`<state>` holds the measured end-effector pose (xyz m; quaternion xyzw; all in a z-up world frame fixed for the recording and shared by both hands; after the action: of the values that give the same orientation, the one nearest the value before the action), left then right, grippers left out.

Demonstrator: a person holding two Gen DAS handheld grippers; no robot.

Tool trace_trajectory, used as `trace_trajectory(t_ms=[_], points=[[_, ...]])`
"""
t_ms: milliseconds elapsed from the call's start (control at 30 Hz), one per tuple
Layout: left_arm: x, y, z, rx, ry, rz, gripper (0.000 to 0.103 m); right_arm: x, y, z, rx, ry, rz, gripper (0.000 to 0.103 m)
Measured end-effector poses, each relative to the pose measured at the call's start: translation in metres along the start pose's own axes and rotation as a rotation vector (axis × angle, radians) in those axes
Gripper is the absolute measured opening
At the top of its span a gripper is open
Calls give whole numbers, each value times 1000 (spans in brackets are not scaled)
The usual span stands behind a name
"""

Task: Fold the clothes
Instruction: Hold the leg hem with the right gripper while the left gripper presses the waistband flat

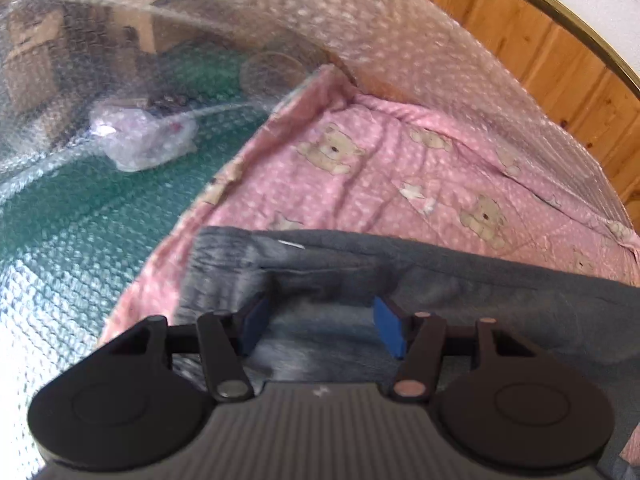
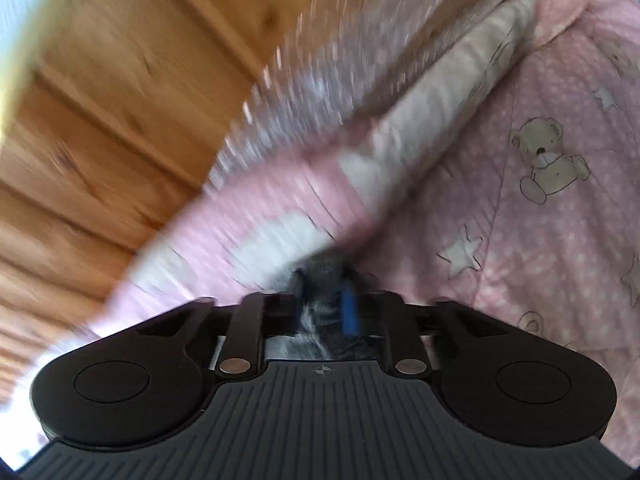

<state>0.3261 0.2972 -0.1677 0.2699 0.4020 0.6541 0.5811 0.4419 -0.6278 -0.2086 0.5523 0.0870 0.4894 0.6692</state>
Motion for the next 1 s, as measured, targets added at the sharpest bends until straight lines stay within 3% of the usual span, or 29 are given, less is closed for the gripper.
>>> trace_trajectory(t_ms=[67,133,200,267,367,533,667,700,733,933,1000], points=[[-9,-3,-3,15,-42,-16,57,0,14,-7,-48,53,-24,49],[-17,-5,-6,24,-76,-23,57,-8,49,-14,-133,53,14,67],[-23,-7,-8,26,-100,-21,57,-26,88,-28,-211,26,49,76],[-28,-4,-8,10,-98,-45,57,-44,120,-49,-224,21,67,76],[-43,-1,-5,-7,-82,-110,57,-65,130,-85,-152,25,69,76],[-80,-9,-6,15,-119,-165,57,-61,92,-122,-36,22,155,67],[-102,-15,-8,31,-148,-185,57,-39,67,-137,-27,40,160,56],[-107,-18,-9,37,-157,-188,57,-35,64,-140,-32,44,153,35],[-110,-22,-9,43,-169,-180,57,-30,61,-142,-37,48,146,0],[-112,-51,-2,57,-172,-131,56,-48,133,-140,-76,-132,174,0],[-111,-55,1,34,-162,-132,57,-59,153,-147,-62,-156,137,0]])
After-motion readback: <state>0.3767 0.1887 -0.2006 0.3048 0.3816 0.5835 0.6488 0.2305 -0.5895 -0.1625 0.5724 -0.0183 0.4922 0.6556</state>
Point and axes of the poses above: each gripper's, at about its wrist camera, not at the fingertips, and y roughly against the way its jaws point, x to its left, z to its top, the point moved 1 cm from there along -y, roughly the way its jaws point, and after that the axes turned 4 degrees about -y, right-handed, at the moved point
